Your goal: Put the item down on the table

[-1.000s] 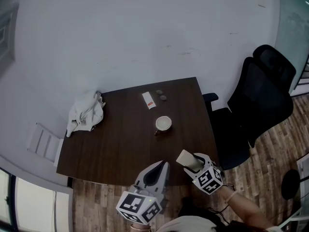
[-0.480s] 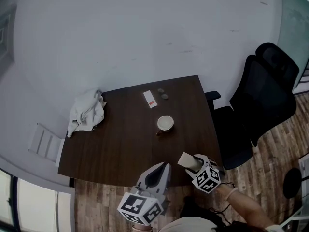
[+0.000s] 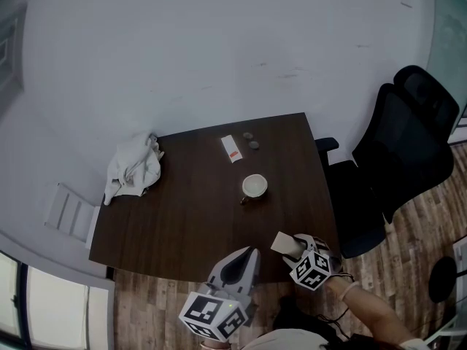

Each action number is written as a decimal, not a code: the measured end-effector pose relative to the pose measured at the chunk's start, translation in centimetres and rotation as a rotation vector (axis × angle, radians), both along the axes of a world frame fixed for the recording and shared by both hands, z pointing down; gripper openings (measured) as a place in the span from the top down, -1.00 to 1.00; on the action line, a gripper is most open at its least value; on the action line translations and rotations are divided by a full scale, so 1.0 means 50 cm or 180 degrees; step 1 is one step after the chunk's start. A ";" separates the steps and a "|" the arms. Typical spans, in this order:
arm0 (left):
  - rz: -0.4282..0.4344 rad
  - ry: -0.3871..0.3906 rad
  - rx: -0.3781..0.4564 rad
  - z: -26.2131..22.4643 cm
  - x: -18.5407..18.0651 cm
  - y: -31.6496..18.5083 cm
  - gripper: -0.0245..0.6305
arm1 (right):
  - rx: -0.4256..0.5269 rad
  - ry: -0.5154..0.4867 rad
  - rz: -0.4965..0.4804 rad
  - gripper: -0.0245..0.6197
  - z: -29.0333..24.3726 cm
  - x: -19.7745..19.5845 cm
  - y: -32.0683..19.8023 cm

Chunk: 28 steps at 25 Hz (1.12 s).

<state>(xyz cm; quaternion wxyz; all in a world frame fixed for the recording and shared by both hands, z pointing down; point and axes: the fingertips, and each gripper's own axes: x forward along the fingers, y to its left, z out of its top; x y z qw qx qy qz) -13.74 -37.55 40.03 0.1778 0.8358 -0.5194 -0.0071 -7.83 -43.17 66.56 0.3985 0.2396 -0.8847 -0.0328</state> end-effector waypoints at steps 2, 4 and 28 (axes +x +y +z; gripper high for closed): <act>0.0009 0.0015 -0.0001 0.005 -0.001 -0.002 0.87 | -0.0025 0.0063 -0.0026 0.03 0.013 -0.003 -0.003; 0.0009 0.0027 0.0001 0.009 -0.003 -0.004 0.87 | -0.0038 0.0118 -0.0051 0.03 0.022 -0.005 -0.007; -0.0169 0.0009 -0.0129 0.032 -0.038 -0.015 0.87 | -0.0406 0.0330 -0.0046 0.01 0.093 -0.025 -0.042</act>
